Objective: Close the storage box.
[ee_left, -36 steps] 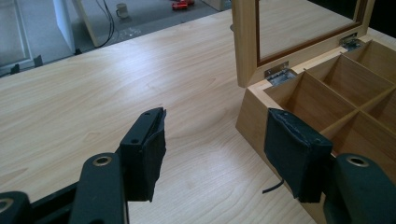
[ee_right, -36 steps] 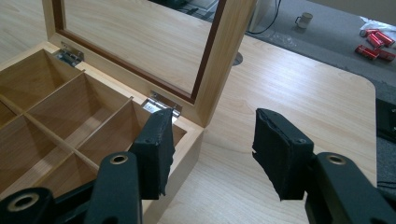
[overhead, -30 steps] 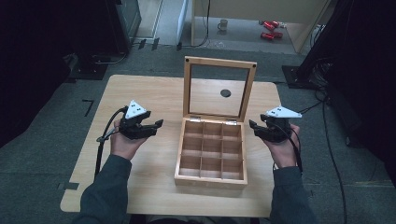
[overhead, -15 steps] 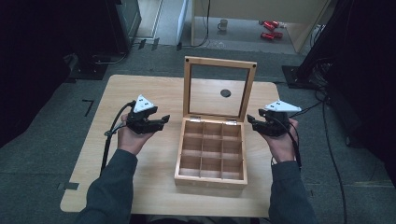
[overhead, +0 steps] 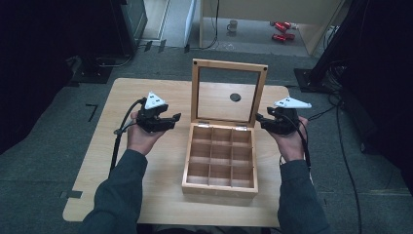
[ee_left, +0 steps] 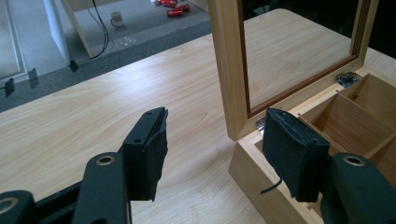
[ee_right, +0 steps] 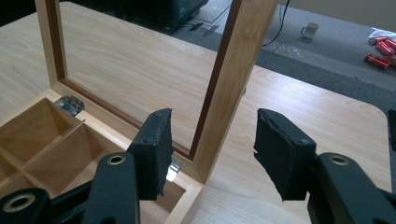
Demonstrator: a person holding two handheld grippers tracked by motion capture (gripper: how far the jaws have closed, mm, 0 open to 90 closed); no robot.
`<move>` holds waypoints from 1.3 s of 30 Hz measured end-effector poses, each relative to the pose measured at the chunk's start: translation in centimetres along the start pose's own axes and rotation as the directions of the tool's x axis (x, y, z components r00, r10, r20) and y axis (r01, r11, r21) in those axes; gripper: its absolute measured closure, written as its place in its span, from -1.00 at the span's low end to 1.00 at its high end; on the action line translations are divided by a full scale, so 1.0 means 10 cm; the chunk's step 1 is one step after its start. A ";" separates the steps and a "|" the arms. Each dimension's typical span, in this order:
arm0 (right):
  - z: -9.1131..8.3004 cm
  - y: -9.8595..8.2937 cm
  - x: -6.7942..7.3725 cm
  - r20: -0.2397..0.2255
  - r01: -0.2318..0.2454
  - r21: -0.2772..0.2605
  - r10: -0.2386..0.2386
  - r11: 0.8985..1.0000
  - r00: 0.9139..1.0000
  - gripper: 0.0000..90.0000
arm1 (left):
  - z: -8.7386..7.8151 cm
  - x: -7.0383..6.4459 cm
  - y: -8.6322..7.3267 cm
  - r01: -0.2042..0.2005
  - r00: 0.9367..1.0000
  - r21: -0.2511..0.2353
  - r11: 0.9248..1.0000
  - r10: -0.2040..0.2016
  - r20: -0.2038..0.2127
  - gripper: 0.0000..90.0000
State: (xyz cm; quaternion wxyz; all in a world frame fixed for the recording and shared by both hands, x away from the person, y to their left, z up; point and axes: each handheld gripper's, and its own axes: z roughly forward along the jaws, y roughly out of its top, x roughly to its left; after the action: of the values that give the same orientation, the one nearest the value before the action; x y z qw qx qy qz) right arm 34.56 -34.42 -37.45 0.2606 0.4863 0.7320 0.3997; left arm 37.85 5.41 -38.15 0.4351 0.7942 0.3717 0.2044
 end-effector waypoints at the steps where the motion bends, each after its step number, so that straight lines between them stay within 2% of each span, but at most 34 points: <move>1: 0.01 0.01 0.00 -0.001 -0.004 0.003 0.004 1.000 1.000 0.04 | 0.01 0.00 0.01 0.004 1.000 -0.002 1.000 -0.004 0.001 -0.10; 5: 0.05 0.05 -0.01 -0.002 -0.002 -0.001 0.002 1.000 1.000 0.04 | 0.04 0.00 0.05 0.006 1.000 -0.004 1.000 -0.006 0.005 -0.11; 10: 0.10 0.12 -0.03 0.000 -0.015 -0.015 0.015 1.000 1.000 0.04 | 0.08 -0.01 0.18 0.010 1.000 -0.006 1.000 -0.010 0.020 -0.12; 14: 0.17 0.17 -0.07 0.007 -0.025 -0.006 0.025 1.000 1.000 0.04 | 0.12 -0.03 0.26 -0.002 1.000 -0.006 1.000 0.002 0.021 -0.13; 19: 0.19 0.23 -0.10 -0.015 -0.044 -0.036 0.044 0.998 0.999 0.02 | 0.17 -0.06 0.34 -0.012 1.000 -0.002 1.000 0.012 0.023 -0.14; 25: 0.28 0.30 -0.13 -0.024 -0.061 -0.029 0.061 0.998 0.998 0.02 | 0.28 -0.08 0.45 -0.018 0.999 0.013 1.000 0.017 0.028 -0.14; 28: 0.34 0.33 -0.12 -0.029 -0.065 -0.037 0.064 0.997 0.998 0.04 | 0.34 -0.11 0.48 -0.021 0.999 0.026 0.999 0.020 0.029 -0.13; 32: 0.43 0.36 -0.13 -0.023 -0.068 -0.013 0.068 0.998 0.997 0.05 | 0.40 -0.17 0.51 -0.032 0.999 0.036 0.999 0.030 0.036 -0.13; 39: 0.47 0.41 -0.16 -0.037 -0.068 -0.022 0.067 0.997 0.997 0.08 | 0.46 -0.19 0.52 -0.022 0.999 0.042 0.999 0.020 0.041 -0.13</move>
State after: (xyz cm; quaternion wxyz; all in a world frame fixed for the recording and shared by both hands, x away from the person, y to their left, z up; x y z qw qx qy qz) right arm 40.92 -33.50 -36.59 0.2394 0.5003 0.7150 0.4256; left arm 41.74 -0.28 -36.25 0.4236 0.8111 0.3586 0.1849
